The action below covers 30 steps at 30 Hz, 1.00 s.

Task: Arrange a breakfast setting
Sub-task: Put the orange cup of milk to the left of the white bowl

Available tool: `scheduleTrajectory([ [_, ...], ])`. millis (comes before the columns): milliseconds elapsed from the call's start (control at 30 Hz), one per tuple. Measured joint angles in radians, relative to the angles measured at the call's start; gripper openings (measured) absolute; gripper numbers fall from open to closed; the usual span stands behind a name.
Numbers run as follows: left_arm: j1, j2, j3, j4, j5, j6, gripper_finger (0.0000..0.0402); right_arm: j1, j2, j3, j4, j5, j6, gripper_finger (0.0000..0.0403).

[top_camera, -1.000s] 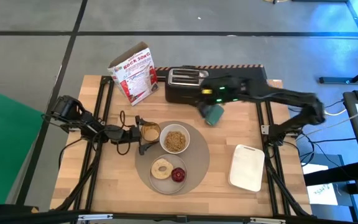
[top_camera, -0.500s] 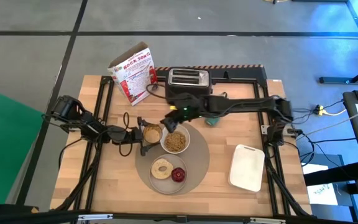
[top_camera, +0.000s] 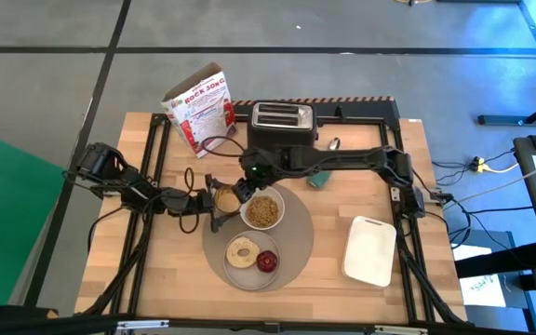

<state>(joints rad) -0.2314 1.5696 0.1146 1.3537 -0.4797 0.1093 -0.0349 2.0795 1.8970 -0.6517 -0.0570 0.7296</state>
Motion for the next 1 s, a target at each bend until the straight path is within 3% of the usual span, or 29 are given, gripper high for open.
scheduleTrajectory([
  [300,0.000,0.000,0.000,0.004,-0.007,-0.044,0.0399,0.003,0.055,0.001,0.006,-0.025,0.008,0.0186],
  [400,0.000,0.000,0.000,0.007,0.002,-0.056,0.0399,0.003,0.062,0.002,0.011,-0.015,0.008,0.0146],
  [600,-0.001,0.001,0.035,0.003,0.015,-0.056,0.0400,0.004,0.065,0.003,0.004,-0.020,0.002,0.0019],
  [800,-0.001,-0.058,0.046,-0.030,0.002,-0.051,0.0400,0.002,0.060,0.005,-0.013,-0.001,0.001,0.0007],
  [1000,-0.019,-0.267,0.047,-0.251,-0.003,-0.051,0.0400,0.002,0.058,0.008,-0.008,0.021,-0.012,0.0003],
])
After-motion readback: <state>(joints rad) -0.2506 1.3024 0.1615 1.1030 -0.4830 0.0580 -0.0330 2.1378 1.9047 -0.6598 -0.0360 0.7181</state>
